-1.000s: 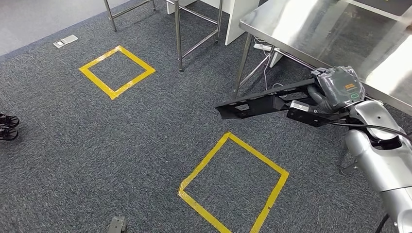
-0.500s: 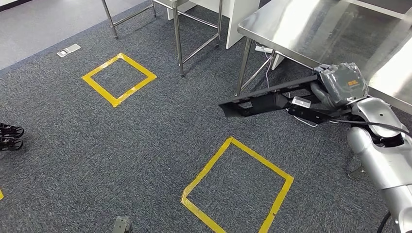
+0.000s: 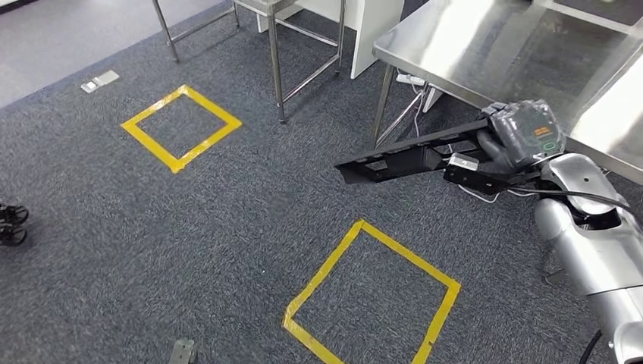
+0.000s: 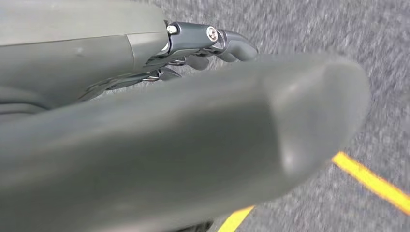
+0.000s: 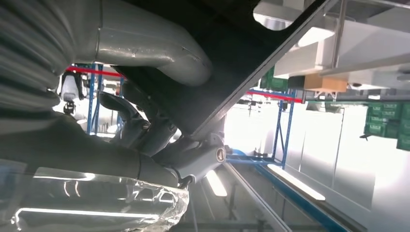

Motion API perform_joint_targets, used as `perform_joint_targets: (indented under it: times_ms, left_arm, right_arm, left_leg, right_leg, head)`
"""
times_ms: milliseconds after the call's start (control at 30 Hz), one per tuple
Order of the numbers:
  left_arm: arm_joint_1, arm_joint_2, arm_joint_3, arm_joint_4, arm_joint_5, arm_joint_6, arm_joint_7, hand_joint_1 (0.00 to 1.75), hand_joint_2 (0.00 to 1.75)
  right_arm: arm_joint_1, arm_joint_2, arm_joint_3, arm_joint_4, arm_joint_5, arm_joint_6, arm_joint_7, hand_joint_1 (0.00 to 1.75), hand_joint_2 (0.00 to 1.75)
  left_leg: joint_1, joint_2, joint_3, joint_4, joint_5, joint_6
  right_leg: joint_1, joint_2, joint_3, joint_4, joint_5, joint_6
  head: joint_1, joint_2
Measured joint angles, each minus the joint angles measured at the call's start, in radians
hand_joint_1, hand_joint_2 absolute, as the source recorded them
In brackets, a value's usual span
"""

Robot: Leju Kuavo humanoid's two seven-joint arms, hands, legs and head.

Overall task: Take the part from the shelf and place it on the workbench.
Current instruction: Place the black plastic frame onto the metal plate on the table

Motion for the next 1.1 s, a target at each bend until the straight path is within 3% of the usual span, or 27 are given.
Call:
perform_joint_targets:
  times_ms: [67, 100, 133, 167, 233, 267, 300, 400, 467, 567, 600, 633, 667, 700, 767, 833, 900, 967, 1033, 1100]
  left_arm:
    - [-0.001, 0.0, 0.0, 0.0, 0.0, 0.0, 0.0, 0.0, 0.0]
    - [0.0, 0.0, 0.0, 0.0, 0.0, 0.0, 0.0, 0.0, 0.0]
    - [0.0, -0.001, 0.001, 0.0, 0.0, 0.0, 0.0, 0.0, 0.0]
    - [0.0, -0.001, 0.001, 0.0, 0.0, 0.0, 0.0, 0.0, 0.0]
    - [0.0, 0.0, 0.001, 0.0, 0.0, 0.0, 0.0, 0.0, 0.0]
    - [0.0, 0.001, 0.001, 0.0, 0.0, 0.0, 0.0, 0.0, 0.0]
    - [0.0, 0.002, 0.001, 0.0, 0.0, 0.0, 0.0, 0.0, 0.0]
    - [0.0, 0.002, 0.001, 0.0, 0.0, 0.0, 0.0, 0.0, 0.0]
    - [-0.001, 0.002, 0.001, 0.0, -0.001, 0.0, -0.001, 0.0, 0.0]
    - [0.0, 0.002, 0.001, 0.0, -0.002, -0.001, -0.005, 0.0, 0.0]
    - [0.0, 0.002, 0.001, 0.0, -0.002, -0.002, -0.006, 0.0, 0.0]
    - [0.001, 0.002, 0.001, 0.0, -0.002, -0.002, -0.006, 0.0, 0.0]
    - [0.001, 0.002, 0.001, 0.0, -0.003, -0.002, -0.006, 0.0, 0.0]
    - [0.001, 0.002, 0.001, 0.0, -0.003, -0.002, -0.006, 0.0, 0.0]
    - [0.002, 0.005, 0.002, 0.0, -0.004, -0.002, -0.004, 0.0, 0.0]
    - [0.003, 0.007, 0.002, 0.0, -0.005, -0.001, -0.001, 0.0, 0.0]
    - [0.002, 0.006, 0.002, 0.0, -0.006, -0.001, 0.002, 0.0, 0.0]
    - [-0.001, 0.004, 0.003, 0.0, -0.007, 0.001, 0.003, 0.0, 0.0]
    - [-0.001, 0.003, 0.003, 0.0, -0.008, 0.002, 0.004, 0.0, 0.0]
    - [-0.001, 0.0, 0.004, 0.0, -0.009, 0.002, 0.006, 0.0, 0.0]
  right_arm:
    - [0.003, -0.001, 0.0, 0.002, 0.0, 0.0, 0.0, 1.75, 1.75]
    - [0.006, -0.001, 0.0, 0.004, 0.0, 0.0, 0.0, 1.75, 1.75]
    - [0.008, 0.0, 0.0, 0.005, 0.0, 0.0, 0.0, 1.75, 1.75]
    - [0.009, -0.001, 0.001, 0.006, 0.0, 0.0, 0.0, 1.75, 1.75]
    - [0.01, -0.001, 0.001, 0.008, 0.0, 0.0, 0.0, 1.75, 1.75]
    - [0.011, -0.001, 0.001, 0.008, 0.0, 0.0, 0.0, 1.75, 1.75]
    - [0.011, 0.0, 0.002, 0.009, 0.0, 0.0, 0.0, 1.75, 1.75]
    - [0.013, 0.0, 0.002, 0.011, 0.0, 0.001, 0.0, 1.75, 1.75]
    - [0.01, 0.0, 0.001, 0.01, 0.001, 0.001, 0.0, 1.75, 1.75]
    - [0.009, 0.002, 0.001, 0.01, 0.001, 0.001, 0.0, 1.75, 1.75]
    - [0.01, 0.003, 0.001, 0.01, 0.0, 0.001, 0.0, 1.75, 1.75]
    - [0.009, 0.004, 0.001, 0.01, 0.0, 0.001, 0.0, 1.75, 1.75]
    - [0.009, 0.004, 0.001, 0.01, 0.0, 0.001, 0.0, 1.75, 1.75]
    - [0.009, 0.004, 0.001, 0.01, 0.0, 0.001, 0.0, 1.75, 1.75]
    - [0.01, 0.006, 0.002, 0.01, 0.0, 0.001, 0.0, 1.75, 1.75]
    - [0.013, 0.008, 0.002, 0.011, 0.001, 0.001, 0.0, 1.75, 1.75]
    - [0.015, 0.006, 0.0, 0.012, 0.002, 0.0, 0.0, 1.75, 1.75]
    - [0.014, -0.001, -0.004, 0.011, 0.003, -0.002, 0.001, 1.75, 1.75]
    - [0.012, -0.005, -0.006, 0.011, 0.003, -0.003, 0.002, 1.75, 1.75]
    - [0.014, -0.006, -0.006, 0.011, 0.002, -0.005, 0.002, 1.75, 1.75]
  left_leg:
    - [0.001, 0.0, 0.005, 0.0, -0.008, 0.004]
    - [0.002, 0.0, 0.008, 0.0, -0.012, 0.003]
    - [0.004, -0.001, 0.012, 0.0, -0.017, 0.0]
    - [0.007, -0.002, 0.019, 0.0, -0.023, -0.005]
    - [0.012, -0.004, 0.033, 0.001, -0.036, -0.019]
    - [0.011, -0.005, 0.038, 0.001, -0.043, -0.028]
    - [0.009, -0.005, 0.042, 0.001, -0.048, -0.035]
    - [0.013, -0.003, 0.049, -0.003, -0.059, -0.048]
    - [0.019, 0.0, 0.034, 0.04, -0.087, -0.051]
    - [0.013, 0.001, -0.068, 0.237, -0.165, -0.044]
    - [0.009, 0.001, -0.101, 0.285, -0.173, -0.041]
    - [0.006, 0.001, -0.119, 0.298, -0.162, -0.035]
    - [0.002, -0.001, -0.117, 0.271, -0.131, -0.027]
    - [-0.003, -0.009, -0.097, 0.21, -0.087, -0.016]
    - [-0.009, -0.048, -0.043, 0.082, -0.022, 0.007]
    - [-0.013, -0.069, -0.013, 0.026, -0.013, 0.015]
    - [-0.015, -0.05, 0.002, 0.006, -0.014, 0.013]
    - [-0.011, -0.029, 0.02, -0.019, -0.009, 0.015]
    - [-0.009, -0.007, 0.035, -0.032, -0.008, 0.015]
    - [-0.006, 0.016, 0.041, -0.033, -0.014, 0.012]
  right_leg:
    - [-0.009, 0.0, -0.087, 0.137, -0.036, 0.007]
    - [-0.015, 0.0, -0.118, 0.174, -0.039, 0.015]
    - [-0.022, -0.001, -0.13, 0.173, -0.024, 0.026]
    - [-0.03, -0.003, -0.12, 0.128, 0.008, 0.042]
    - [-0.042, -0.012, -0.061, -0.021, 0.085, 0.072]
    - [-0.041, -0.014, -0.035, -0.078, 0.109, 0.076]
    - [-0.039, -0.015, -0.02, -0.107, 0.119, 0.071]
    - [-0.035, -0.008, -0.012, -0.11, 0.111, 0.037]
    - [-0.034, -0.006, 0.001, -0.11, 0.104, 0.015]
    - [-0.021, 0.002, 0.016, -0.111, 0.093, -0.011]
    - [-0.016, 0.008, 0.019, -0.111, 0.09, -0.015]
    - [-0.011, 0.015, 0.022, -0.111, 0.087, -0.019]
    - [-0.007, 0.023, 0.026, -0.111, 0.085, -0.022]
    - [-0.004, 0.032, 0.03, -0.111, 0.082, -0.025]
    - [0.001, 0.051, 0.031, -0.11, 0.079, -0.026]
    - [-0.003, 0.071, 0.025, -0.11, 0.079, -0.02]
    - [-0.007, 0.088, 0.02, -0.114, 0.081, -0.009]
    - [-0.004, 0.062, 0.005, -0.091, 0.069, -0.002]
    - [-0.007, 0.02, -0.046, 0.005, 0.032, 0.002]
    - [-0.018, 0.007, -0.114, 0.124, 0.0, 0.011]
  head:
    - [0.002, 0.0]
    - [0.002, 0.0]
    - [0.002, 0.0]
    - [0.002, 0.0]
    - [0.004, 0.0]
    - [0.007, 0.0]
    - [0.008, 0.0]
    - [0.002, 0.0]
    - [-0.003, 0.0]
    - [-0.007, 0.0]
    - [-0.007, 0.0]
    - [-0.007, 0.0]
    - [-0.007, 0.0]
    - [-0.006, 0.0]
    - [-0.004, 0.0]
    - [-0.005, 0.0]
    - [-0.01, 0.0]
    - [-0.008, 0.0]
    - [-0.003, 0.0]
    - [-0.002, 0.0]
